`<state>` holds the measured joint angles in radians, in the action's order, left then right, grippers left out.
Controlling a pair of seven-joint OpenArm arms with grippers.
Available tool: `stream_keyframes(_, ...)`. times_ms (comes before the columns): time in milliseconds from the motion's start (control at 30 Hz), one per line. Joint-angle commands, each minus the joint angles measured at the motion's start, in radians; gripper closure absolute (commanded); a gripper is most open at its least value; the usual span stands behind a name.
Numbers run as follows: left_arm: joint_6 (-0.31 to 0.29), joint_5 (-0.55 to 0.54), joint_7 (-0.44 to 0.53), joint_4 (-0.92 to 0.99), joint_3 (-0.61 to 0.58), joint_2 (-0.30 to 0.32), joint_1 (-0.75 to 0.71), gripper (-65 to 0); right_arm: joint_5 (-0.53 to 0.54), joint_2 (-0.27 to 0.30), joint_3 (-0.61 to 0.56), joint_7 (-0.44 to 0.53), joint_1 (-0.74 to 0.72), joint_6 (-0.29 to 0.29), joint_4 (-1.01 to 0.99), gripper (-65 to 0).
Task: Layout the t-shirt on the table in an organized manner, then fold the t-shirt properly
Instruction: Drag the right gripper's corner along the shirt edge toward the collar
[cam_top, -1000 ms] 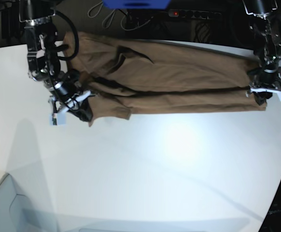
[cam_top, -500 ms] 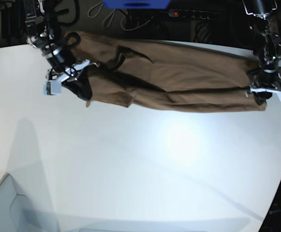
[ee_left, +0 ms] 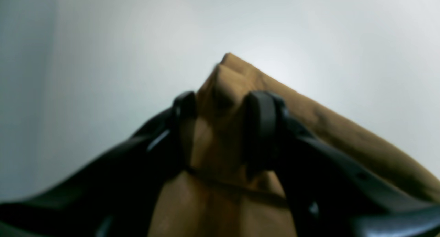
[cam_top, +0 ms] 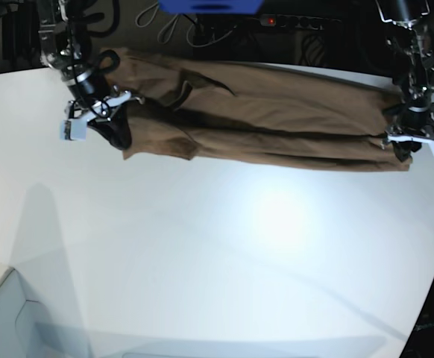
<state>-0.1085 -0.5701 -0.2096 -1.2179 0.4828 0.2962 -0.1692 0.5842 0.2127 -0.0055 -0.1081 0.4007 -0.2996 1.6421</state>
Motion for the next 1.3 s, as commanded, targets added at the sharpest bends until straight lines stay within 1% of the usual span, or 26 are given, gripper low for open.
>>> stream_keyframes(0,-0.003,-0.003,0.020,-0.015,0.003,0.014,0.004,-24.3,0.015,-0.002,0.002,0.023,-0.015,-0.013,0.017,0.0)
stream_keyframes(33,-0.003,-0.003,0.020,-0.015,0.003,0.013,0.004,-24.3,0.015,-0.003,0.002,0.018,-0.018,-0.013,0.016,-1.0)
stream_keyframes(100,-0.003,-0.003,0.020,-0.015,0.003,0.013,0.004,-24.3,0.015,-0.008,0.008,0.018,-0.019,-0.013,0.016,-6.0)
stream_keyframes(233,-0.003,-0.003,0.020,-0.015,0.003,0.019,0.004,-24.3,0.016,-0.005,0.009,0.026,-0.021,-0.013,0.023,-18.1)
stream_keyframes(367,-0.003,-0.003,0.020,-0.015,0.003,0.019,0.004,-24.3,0.016,-0.006,0.025,0.021,-0.027,-0.013,0.037,-26.4)
stream_keyframes(433,-0.003,-0.003,0.020,-0.015,0.003,0.019,0.004,-24.3,0.016,-0.009,0.040,0.026,-0.026,-0.013,0.053,-29.0)
stream_keyframes(500,-0.003,-0.003,0.020,-0.015,0.003,0.018,0.004,-24.3,0.016,-0.009,0.040,0.026,-0.026,-0.013,0.080,-30.2)
stream_keyframes(567,-0.003,-0.003,0.019,-0.015,0.003,0.018,0.004,-24.3,0.012,0.003,0.032,0.018,-0.027,-0.013,0.114,-30.4)
stream_keyframes(600,-0.003,-0.003,0.019,-0.015,0.003,0.018,0.004,-24.3,0.012,0.018,0.026,0.018,-0.027,-0.013,0.125,-30.5)
stream_keyframes(667,-0.003,-0.003,0.019,-0.015,0.003,0.018,0.004,-24.3,0.012,0.055,-0.029,0.018,-0.033,-0.013,0.134,-30.5)
stream_keyframes(733,-0.003,-0.003,0.019,-0.015,0.003,0.018,0.004,-24.3,0.012,0.112,-0.100,0.018,-0.056,-0.013,0.131,-30.5)
stream_keyframes(833,-0.003,-0.003,0.019,-0.015,0.003,0.019,0.004,-24.3,0.012,0.159,-0.202,0.017,-0.093,-0.011,0.106,-30.6)
stream_keyframes(1033,-0.003,-0.003,0.019,-0.015,0.003,0.019,0.004,-24.3,0.010,0.207,-0.377,0.017,-0.194,-0.011,0.014,-30.6)
stream_keyframes(1267,-0.003,-0.003,0.019,-0.015,0.003,0.019,0.003,-24.3,0.010,0.230,-0.485,0.017,-0.273,-0.011,-0.047,-30.6)
